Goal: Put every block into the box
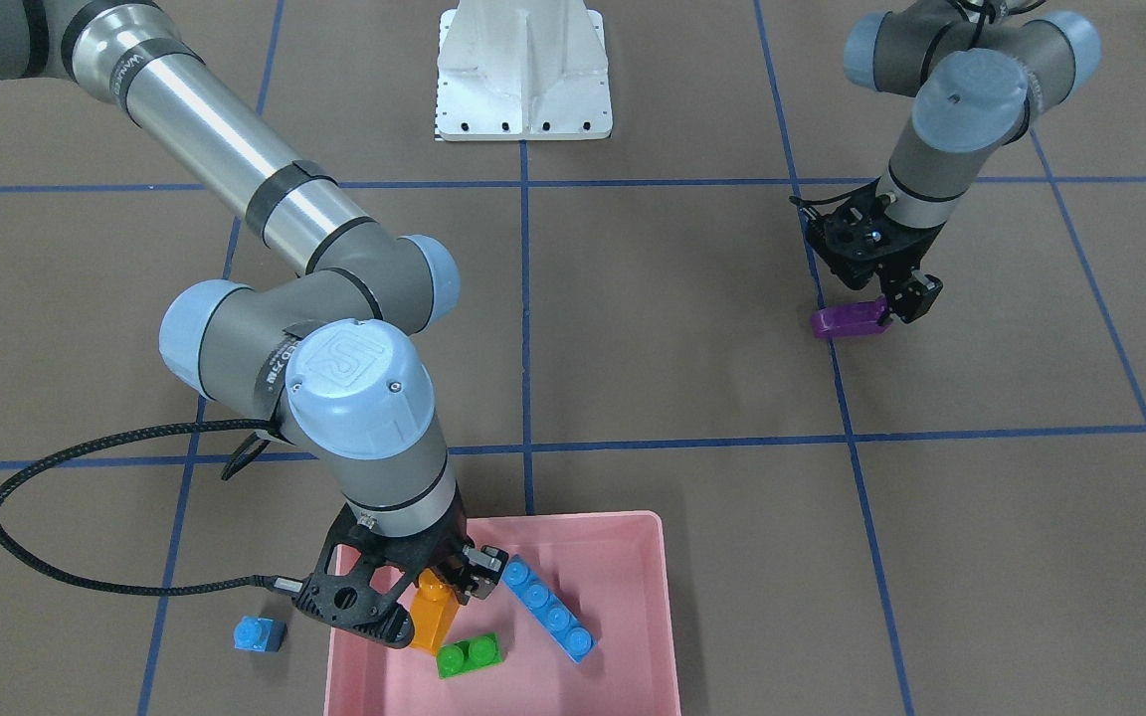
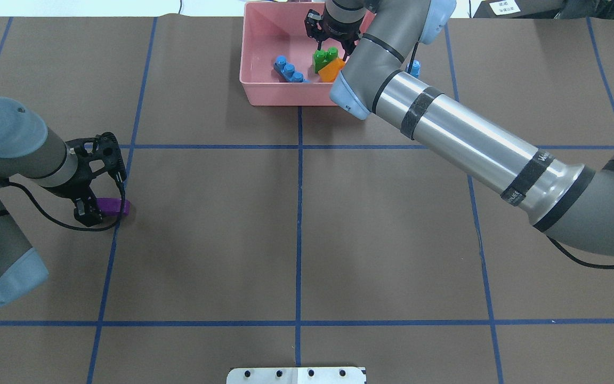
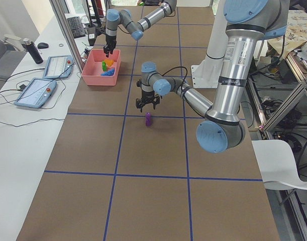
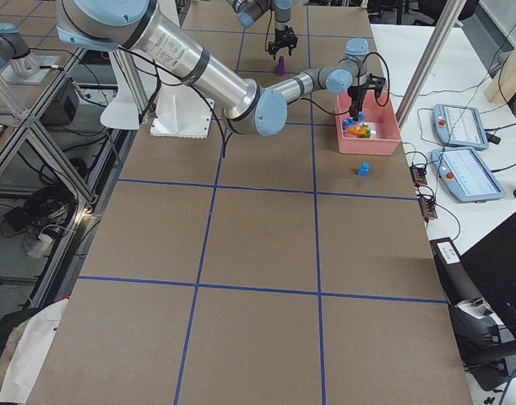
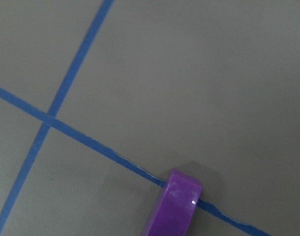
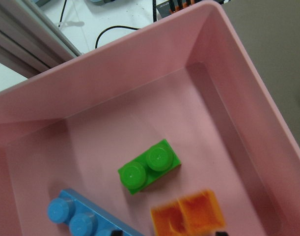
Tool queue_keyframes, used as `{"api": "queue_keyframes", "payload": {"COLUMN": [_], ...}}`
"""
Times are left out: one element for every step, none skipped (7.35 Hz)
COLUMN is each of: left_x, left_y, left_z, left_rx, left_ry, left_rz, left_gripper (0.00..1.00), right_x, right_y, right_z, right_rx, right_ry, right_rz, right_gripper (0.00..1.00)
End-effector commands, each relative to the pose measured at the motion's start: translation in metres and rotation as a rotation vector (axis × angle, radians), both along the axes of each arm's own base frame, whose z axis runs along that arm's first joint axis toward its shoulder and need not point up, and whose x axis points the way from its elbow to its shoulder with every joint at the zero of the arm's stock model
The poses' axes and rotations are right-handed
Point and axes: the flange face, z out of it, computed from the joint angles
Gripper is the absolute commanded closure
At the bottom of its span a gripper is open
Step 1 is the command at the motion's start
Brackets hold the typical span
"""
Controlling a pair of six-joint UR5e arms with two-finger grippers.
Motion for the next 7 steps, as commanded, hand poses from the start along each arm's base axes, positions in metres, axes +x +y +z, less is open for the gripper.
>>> {"api": "queue_keyframes", "payload": {"left_x": [0.022,0.023,0.023,0.026,0.029,0.030,0.028], "left_y": [0.003,0.003,0.002,0.001,0.002,0.001,0.002], "left_z": [0.025,0.029,0.030,0.037,0.041,0.040,0.043], "left_rx": [0.067,0.067,0.066,0.058,0.053,0.053,0.049], "left_ry": [-0.086,-0.092,-0.095,-0.106,-0.111,-0.110,-0.114], "left_rz": [0.074,0.082,0.082,0.085,0.090,0.089,0.086], "left_gripper": [0.08,0.08,0.08,0.08,0.09,0.23,0.44], "right_x": [0.035,0.064,0.075,0.095,0.123,0.141,0.154], "right_y": [-0.020,-0.034,-0.040,-0.050,-0.055,-0.059,-0.063], "right_z": [-0.004,-0.003,0.002,0.011,0.035,0.055,0.072], "right_rx": [0.012,0.022,0.027,0.036,0.047,0.064,0.076], "right_ry": [-0.022,-0.037,-0.032,-0.027,-0.023,-0.005,0.015], "right_rz": [0.019,-0.009,-0.007,-0.022,-0.047,-0.062,-0.077], "right_gripper": [0.00,0.00,0.00,0.00,0.00,0.00,0.00]}}
